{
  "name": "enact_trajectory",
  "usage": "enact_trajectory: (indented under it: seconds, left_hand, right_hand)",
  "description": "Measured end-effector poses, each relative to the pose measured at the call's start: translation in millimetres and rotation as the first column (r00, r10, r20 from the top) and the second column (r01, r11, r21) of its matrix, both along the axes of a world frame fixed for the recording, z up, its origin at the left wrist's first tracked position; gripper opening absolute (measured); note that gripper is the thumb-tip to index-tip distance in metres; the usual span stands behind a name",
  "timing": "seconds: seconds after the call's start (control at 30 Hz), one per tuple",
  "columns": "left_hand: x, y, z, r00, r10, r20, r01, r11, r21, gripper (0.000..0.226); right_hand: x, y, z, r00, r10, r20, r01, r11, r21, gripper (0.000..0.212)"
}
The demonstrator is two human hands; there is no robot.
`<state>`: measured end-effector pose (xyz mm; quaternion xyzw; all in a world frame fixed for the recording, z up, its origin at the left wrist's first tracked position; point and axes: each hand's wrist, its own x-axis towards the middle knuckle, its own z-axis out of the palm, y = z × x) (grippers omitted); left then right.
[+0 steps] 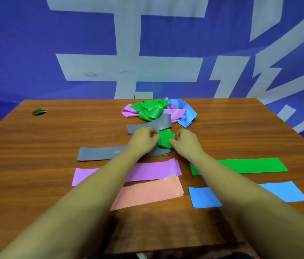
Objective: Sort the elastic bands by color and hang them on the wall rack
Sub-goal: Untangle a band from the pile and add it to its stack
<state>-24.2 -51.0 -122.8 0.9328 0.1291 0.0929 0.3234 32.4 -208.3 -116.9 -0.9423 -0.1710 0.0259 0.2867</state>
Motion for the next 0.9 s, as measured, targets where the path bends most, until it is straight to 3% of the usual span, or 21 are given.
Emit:
enact_trajectory:
  seconds: [0.1, 0.2, 0.33, 0.53, 0.7, 0.9]
  left_hand:
    - [23, 0, -10, 0.994, 0.011, -0.111, -0.017, 0.998, -0.052, 0.027]
    - [33, -1, -18, 0.995, -0.014, -0.102, 0.008, 0.998, -0.060, 0.008]
    - [33, 1, -18, 0.999, -0.042, 0.005, 0.042, 0.986, -0.161, 0.009]
    - [27, 5, 14, 0.960, -0.027, 0.278, 0.094, 0.968, -0.233, 0.006]
    - [24, -1, 60, 0.910, 0.008, 0.416, 0.145, 0.931, -0.334, 0.007]
    - [8, -17, 120, 0.863, 0.048, 0.503, 0.250, 0.825, -0.507, 0.008]
  right_hand:
    - [14, 6, -10, 0.995, -0.062, -0.073, 0.065, 0.997, 0.041, 0.028]
    - [23, 9, -23, 0.992, -0.051, -0.111, 0.063, 0.992, 0.105, 0.021]
    - [29, 11, -24, 0.988, -0.070, -0.136, 0.103, 0.962, 0.254, 0.010]
    - [27, 11, 22, 0.992, -0.068, -0.106, 0.116, 0.821, 0.558, 0.008]
    - [16, 8, 85, 1.000, -0.021, 0.001, 0.016, 0.776, 0.630, 0.009]
    - [-2, -6, 145, 0.995, -0.016, 0.099, -0.059, 0.704, 0.708, 0.006]
